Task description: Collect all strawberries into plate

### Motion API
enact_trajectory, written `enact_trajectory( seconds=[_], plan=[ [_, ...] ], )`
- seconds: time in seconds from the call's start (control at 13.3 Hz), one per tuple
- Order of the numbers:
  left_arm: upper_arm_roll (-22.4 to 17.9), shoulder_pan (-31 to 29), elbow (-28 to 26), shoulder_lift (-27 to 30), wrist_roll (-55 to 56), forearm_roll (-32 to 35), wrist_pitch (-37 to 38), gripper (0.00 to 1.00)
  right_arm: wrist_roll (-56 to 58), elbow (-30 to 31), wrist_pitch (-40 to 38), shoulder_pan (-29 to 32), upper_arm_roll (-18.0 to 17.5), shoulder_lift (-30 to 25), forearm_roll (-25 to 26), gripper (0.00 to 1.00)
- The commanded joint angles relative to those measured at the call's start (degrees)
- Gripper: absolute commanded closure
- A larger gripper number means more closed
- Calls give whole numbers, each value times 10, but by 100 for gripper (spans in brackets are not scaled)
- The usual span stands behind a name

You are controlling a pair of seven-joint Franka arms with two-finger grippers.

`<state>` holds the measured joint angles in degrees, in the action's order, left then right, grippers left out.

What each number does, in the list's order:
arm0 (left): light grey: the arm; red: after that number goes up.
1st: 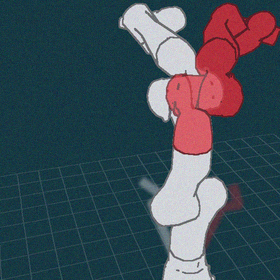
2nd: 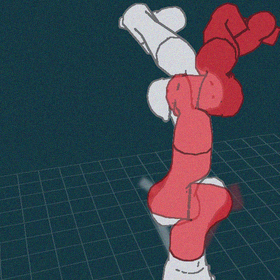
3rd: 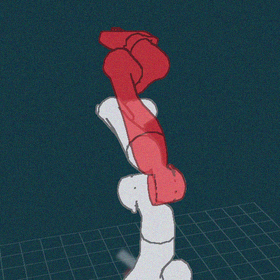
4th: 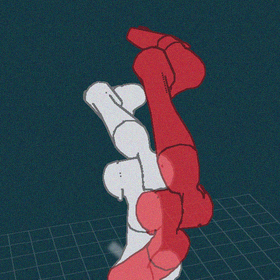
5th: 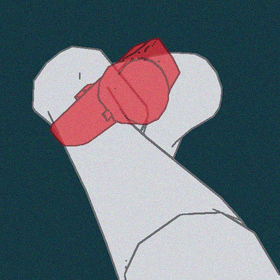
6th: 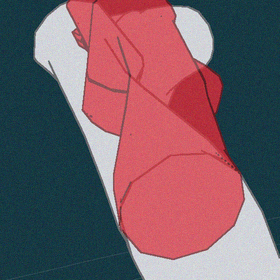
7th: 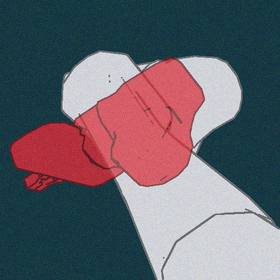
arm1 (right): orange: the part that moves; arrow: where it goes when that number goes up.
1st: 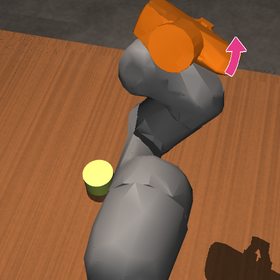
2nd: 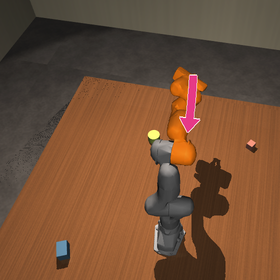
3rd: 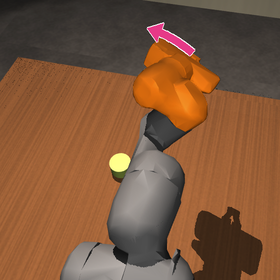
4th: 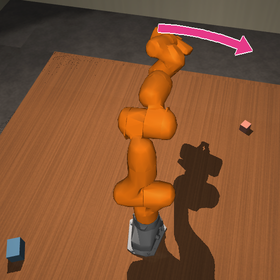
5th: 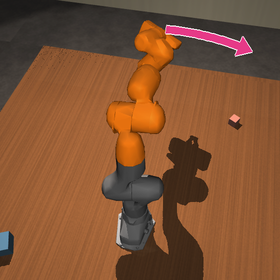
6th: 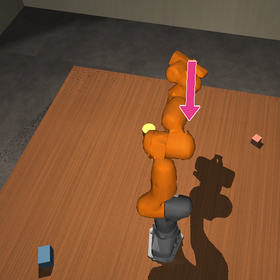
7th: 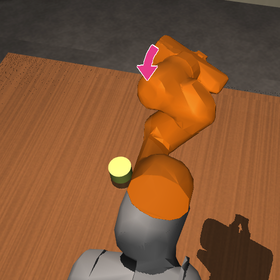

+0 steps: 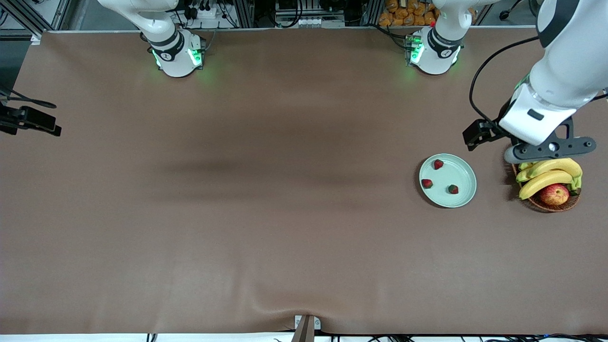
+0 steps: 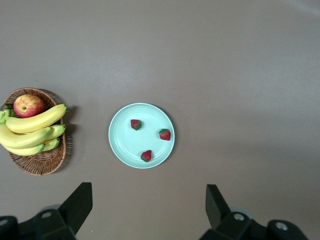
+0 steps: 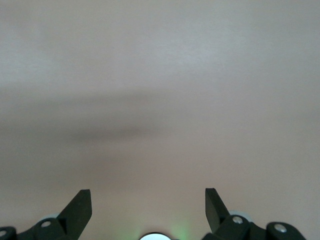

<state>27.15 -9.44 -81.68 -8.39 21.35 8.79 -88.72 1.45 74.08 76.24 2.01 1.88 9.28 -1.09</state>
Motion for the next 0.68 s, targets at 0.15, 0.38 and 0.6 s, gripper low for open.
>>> enact_trajectory(
  seconds=[0.15,0.38,0.6],
  plan=[
    [-123,44,-15,63,-85,-71,26,0,-8,-10,-19,13,0,-9,-33,0],
    [-166,76,-59,100,-99,-76,37,0,-7,-10,-31,12,-1,-9,-26,0],
    [-208,109,-98,133,-104,-91,36,0,-2,-10,-31,7,-5,-10,9,0]
  ],
)
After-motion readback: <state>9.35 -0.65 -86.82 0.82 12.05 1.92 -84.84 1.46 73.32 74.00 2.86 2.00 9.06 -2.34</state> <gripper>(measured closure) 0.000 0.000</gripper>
